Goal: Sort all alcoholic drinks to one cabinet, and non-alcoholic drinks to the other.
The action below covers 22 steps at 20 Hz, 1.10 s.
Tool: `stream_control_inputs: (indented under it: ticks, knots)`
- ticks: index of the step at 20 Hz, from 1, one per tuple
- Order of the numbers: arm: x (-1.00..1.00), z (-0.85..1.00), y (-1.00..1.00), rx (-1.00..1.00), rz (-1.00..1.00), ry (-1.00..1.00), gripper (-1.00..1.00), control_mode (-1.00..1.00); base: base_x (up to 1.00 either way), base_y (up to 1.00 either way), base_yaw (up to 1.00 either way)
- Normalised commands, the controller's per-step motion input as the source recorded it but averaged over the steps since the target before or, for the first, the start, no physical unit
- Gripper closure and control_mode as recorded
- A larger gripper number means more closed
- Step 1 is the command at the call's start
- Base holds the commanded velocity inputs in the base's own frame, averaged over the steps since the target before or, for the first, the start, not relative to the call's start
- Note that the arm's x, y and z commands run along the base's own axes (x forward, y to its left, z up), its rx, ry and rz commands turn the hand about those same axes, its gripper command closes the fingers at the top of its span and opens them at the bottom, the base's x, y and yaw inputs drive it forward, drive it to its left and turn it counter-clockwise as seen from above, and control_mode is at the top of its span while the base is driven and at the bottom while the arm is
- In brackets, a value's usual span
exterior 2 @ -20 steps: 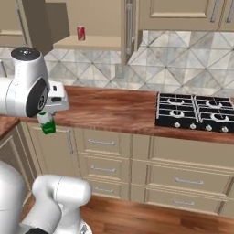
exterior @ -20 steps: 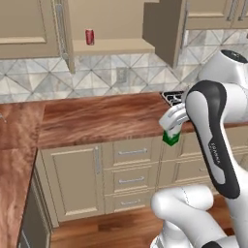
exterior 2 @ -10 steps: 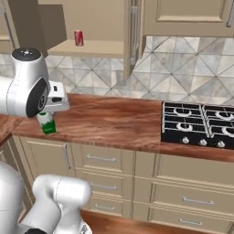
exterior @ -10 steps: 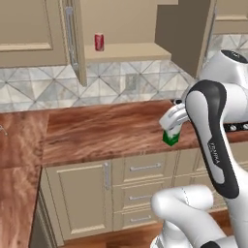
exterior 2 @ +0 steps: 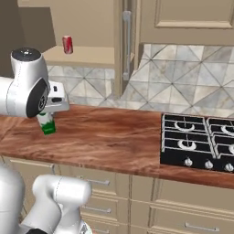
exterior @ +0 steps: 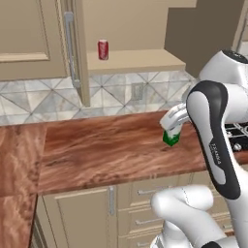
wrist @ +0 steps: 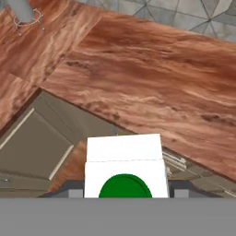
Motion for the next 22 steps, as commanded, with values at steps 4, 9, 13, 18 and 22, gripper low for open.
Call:
stream_control_inputs:
  ticks: [4, 9, 13, 18, 22]
  knots:
    - [0.0, 0.0, 0.0, 0.0, 0.0, 0.0, 1.0, 1.0, 0.86, 0.0, 0.0]
    - [0.0, 0.0, 0.0, 0.0, 0.0, 0.0, 1.0, 1.0, 0.56, 0.0, 0.0]
    - [0.0, 0.0, 0.0, 0.0, 0.0, 0.0, 1.0, 1.0, 0.11, 0.0, 0.0]
    - [0.0, 0.1, 0.03, 0.0, 0.0, -0.03, 1.0, -1.0, 0.0, 0.0, 0.0]
    - [-0.02, 0.75, 0.0, 0.0, 0.0, -0.16, 1.0, -1.0, 0.0, 0.0, 0.0]
